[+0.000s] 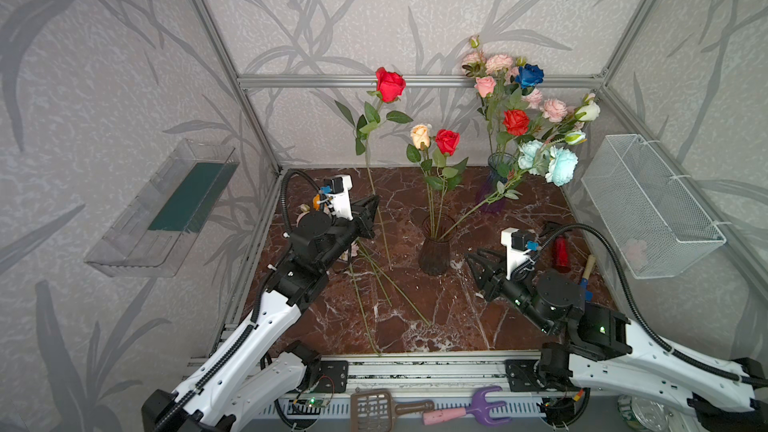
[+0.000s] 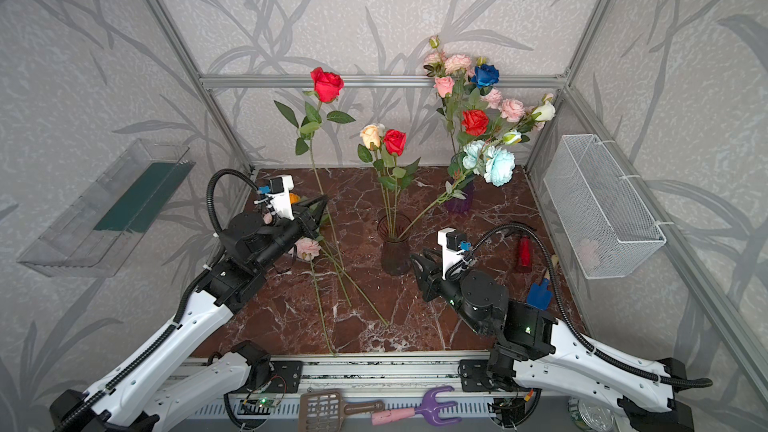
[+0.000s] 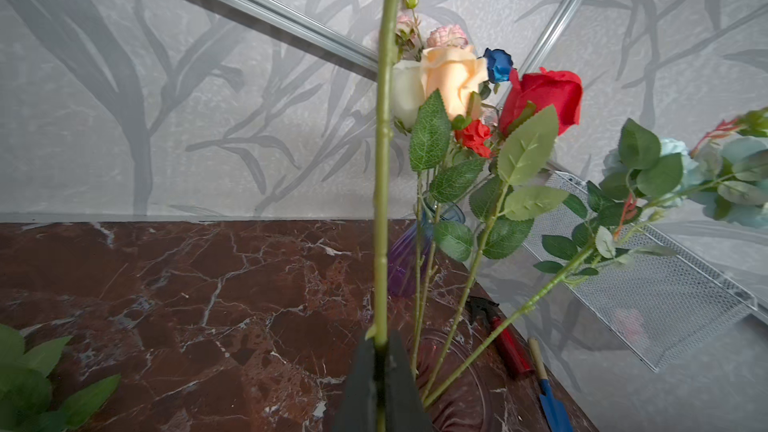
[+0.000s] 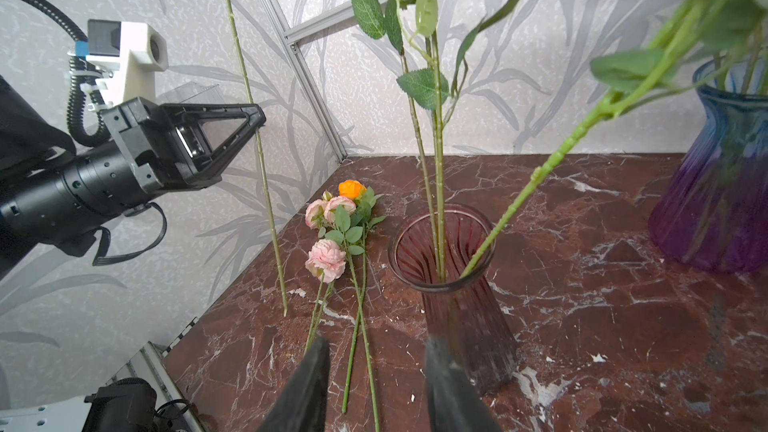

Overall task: Arrange the flowers into the vase
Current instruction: 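Lift the red rose upright with the left gripper while the right gripper approaches, then grasp the red rose stem with the right gripper above the left gripper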

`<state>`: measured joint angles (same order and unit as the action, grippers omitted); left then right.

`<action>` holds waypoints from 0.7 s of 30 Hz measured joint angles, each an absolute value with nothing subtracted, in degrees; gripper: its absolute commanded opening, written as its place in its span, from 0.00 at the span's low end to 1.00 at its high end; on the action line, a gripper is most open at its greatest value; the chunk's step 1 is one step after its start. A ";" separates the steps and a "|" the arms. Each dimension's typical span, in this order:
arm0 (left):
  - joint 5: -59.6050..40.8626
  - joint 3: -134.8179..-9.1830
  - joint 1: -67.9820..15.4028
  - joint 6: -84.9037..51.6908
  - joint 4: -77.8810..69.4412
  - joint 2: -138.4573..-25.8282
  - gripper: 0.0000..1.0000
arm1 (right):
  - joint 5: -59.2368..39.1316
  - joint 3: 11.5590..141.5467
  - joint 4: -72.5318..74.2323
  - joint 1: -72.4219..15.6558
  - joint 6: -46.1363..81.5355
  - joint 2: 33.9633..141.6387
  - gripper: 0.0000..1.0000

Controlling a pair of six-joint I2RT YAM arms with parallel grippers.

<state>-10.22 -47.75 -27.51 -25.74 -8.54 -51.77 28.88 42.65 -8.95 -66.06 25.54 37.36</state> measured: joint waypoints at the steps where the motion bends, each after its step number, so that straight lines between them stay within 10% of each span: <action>1: -11.29 -47.68 -27.68 -25.87 -9.06 -51.44 0.00 | 29.02 43.59 -8.93 -66.06 24.82 38.06 0.42; 21: -24.97 -46.33 -31.48 -29.19 -18.04 -54.17 0.00 | 20.34 62.02 -3.44 -66.06 12.16 53.32 0.49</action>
<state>-24.97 -46.33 -31.48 -29.19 -18.04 -54.17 20.34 62.02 -3.44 -66.06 12.16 53.32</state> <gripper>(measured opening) 0.048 0.483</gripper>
